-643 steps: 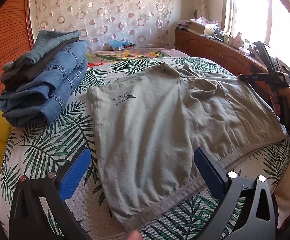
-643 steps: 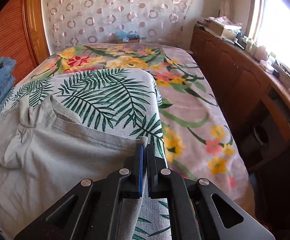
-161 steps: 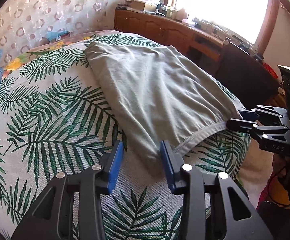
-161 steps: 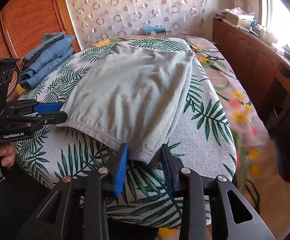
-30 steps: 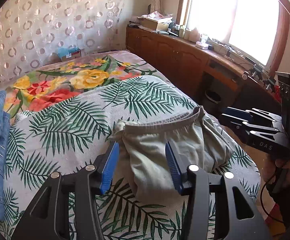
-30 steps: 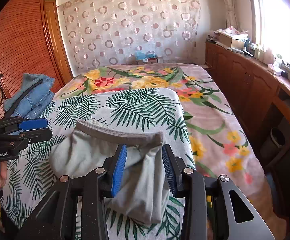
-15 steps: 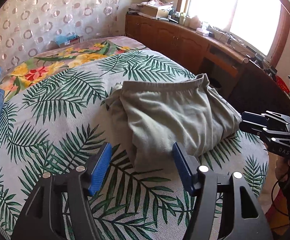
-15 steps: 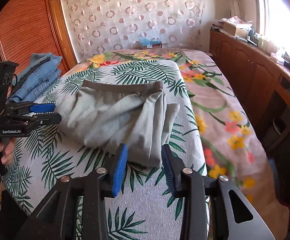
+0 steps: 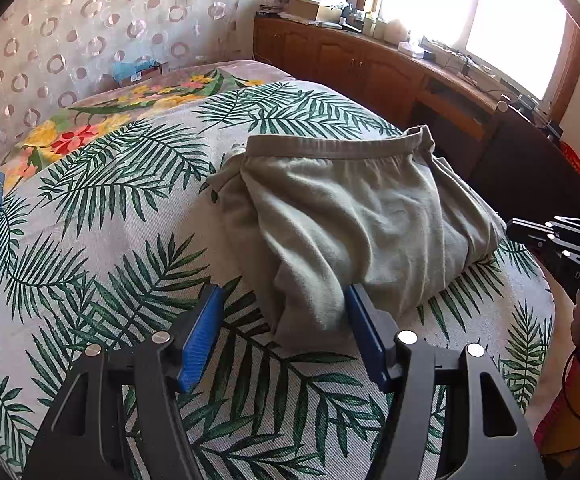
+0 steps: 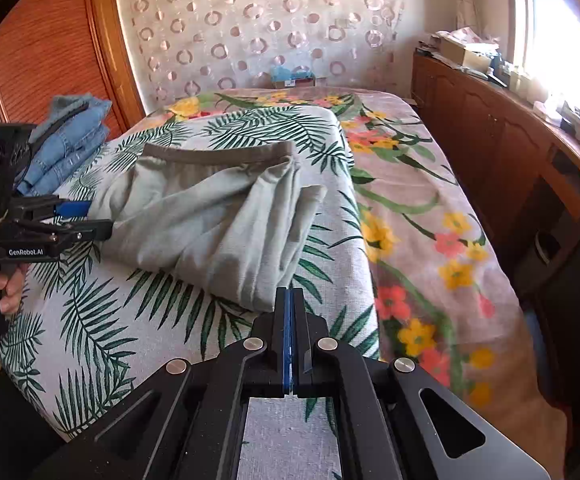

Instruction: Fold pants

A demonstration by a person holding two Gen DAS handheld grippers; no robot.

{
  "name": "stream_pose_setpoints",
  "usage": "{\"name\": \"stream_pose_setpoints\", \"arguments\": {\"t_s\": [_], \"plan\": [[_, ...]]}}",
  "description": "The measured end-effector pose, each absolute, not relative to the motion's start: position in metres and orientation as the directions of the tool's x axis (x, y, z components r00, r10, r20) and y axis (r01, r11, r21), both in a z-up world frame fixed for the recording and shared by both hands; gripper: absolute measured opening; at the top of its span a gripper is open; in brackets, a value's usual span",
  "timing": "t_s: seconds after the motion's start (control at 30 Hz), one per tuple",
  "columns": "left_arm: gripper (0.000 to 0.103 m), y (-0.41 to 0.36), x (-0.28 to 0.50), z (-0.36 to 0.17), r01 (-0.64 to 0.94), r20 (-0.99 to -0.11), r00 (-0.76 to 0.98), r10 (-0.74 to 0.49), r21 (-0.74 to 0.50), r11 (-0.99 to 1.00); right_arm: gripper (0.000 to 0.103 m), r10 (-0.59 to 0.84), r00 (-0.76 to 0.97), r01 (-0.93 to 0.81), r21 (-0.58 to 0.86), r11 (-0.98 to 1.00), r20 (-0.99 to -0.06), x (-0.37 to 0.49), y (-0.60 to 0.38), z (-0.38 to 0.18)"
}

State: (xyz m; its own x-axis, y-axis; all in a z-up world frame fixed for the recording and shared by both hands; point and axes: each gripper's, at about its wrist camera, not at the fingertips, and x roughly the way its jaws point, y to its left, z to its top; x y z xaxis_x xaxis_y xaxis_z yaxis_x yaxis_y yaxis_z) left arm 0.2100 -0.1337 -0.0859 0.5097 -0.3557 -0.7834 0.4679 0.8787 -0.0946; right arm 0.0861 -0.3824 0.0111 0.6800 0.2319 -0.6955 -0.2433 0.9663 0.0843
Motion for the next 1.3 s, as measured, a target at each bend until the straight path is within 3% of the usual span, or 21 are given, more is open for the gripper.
{"name": "stream_pose_setpoints", "arguments": {"t_s": [0.2, 0.3, 0.5, 0.73, 0.8, 0.9, 1.27, 1.3], "plan": [[0.064, -0.133, 0.210, -0.088, 0.469, -0.781, 0.509, -0.362, -0.101, 0.877, 0.001, 0.276, 0.708, -0.275, 0.107, 0.956, -0.650, 0.078, -0.376, 0.018], [0.064, -0.133, 0.210, -0.089, 0.470, -0.779, 0.507, -0.368, -0.108, 0.876, 0.013, 0.279, 0.706, -0.287, 0.098, 0.953, -0.651, 0.081, -0.367, 0.015], [0.064, -0.131, 0.208, -0.091, 0.474, -0.773, 0.509, -0.379, -0.116, 0.873, 0.017, 0.277, 0.679, -0.300, 0.087, 0.950, -0.680, 0.088, -0.366, 0.004], [0.064, -0.131, 0.208, -0.091, 0.474, -0.769, 0.516, -0.378, -0.112, 0.874, 0.017, 0.264, 0.667, -0.301, 0.071, 0.951, -0.697, 0.094, -0.364, 0.005], [0.064, -0.132, 0.208, -0.091, 0.472, -0.770, 0.514, -0.378, -0.114, 0.874, 0.007, 0.262, 0.670, -0.308, 0.062, 0.949, -0.695, 0.095, -0.361, 0.006], [0.064, -0.131, 0.208, -0.091, 0.473, -0.769, 0.516, -0.377, -0.111, 0.874, 0.005, 0.260, 0.680, -0.308, 0.055, 0.950, -0.685, 0.093, -0.364, 0.007], [0.064, -0.130, 0.208, -0.089, 0.470, -0.773, 0.507, -0.382, -0.124, 0.874, 0.004, 0.236, 0.682, -0.261, 0.071, 0.963, -0.692, 0.084, -0.373, 0.008], [0.060, -0.130, 0.208, -0.089, 0.469, -0.774, 0.504, -0.382, -0.126, 0.874, 0.004, 0.245, 0.685, -0.265, 0.079, 0.961, -0.686, 0.083, -0.373, 0.011]]}}
